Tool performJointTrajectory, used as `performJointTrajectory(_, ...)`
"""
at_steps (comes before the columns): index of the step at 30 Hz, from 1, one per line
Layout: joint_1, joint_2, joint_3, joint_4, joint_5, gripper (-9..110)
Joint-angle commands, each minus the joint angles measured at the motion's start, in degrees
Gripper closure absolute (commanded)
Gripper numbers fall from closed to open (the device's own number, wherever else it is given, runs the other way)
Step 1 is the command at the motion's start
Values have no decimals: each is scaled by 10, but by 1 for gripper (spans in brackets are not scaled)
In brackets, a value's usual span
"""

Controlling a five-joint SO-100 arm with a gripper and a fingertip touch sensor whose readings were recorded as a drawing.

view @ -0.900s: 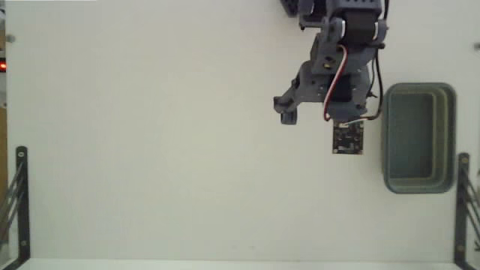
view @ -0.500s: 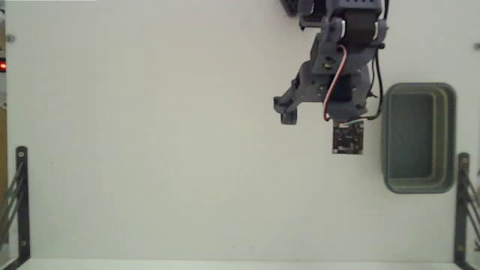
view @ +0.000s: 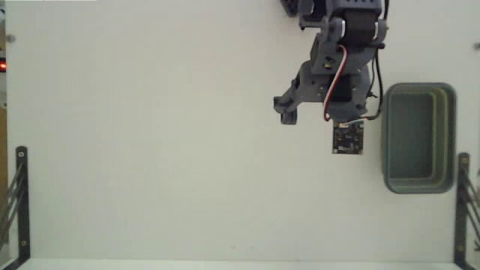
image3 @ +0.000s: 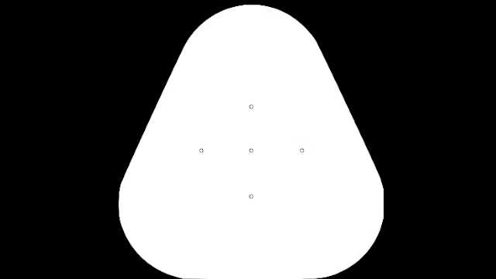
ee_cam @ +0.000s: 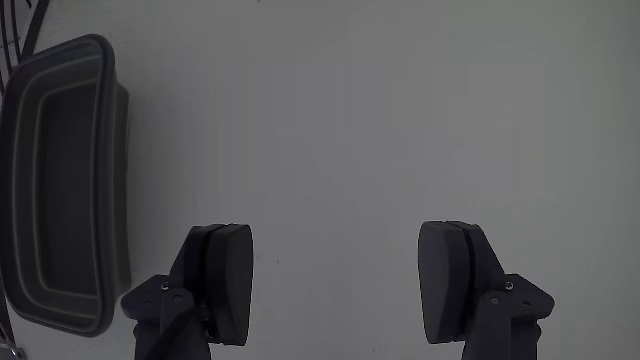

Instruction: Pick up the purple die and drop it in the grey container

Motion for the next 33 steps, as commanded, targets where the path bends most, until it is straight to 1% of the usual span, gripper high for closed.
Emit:
performJointTrajectory(1,5,20,1,2,3,-9)
performJointTrajectory(33,5,20,1,2,3,-9)
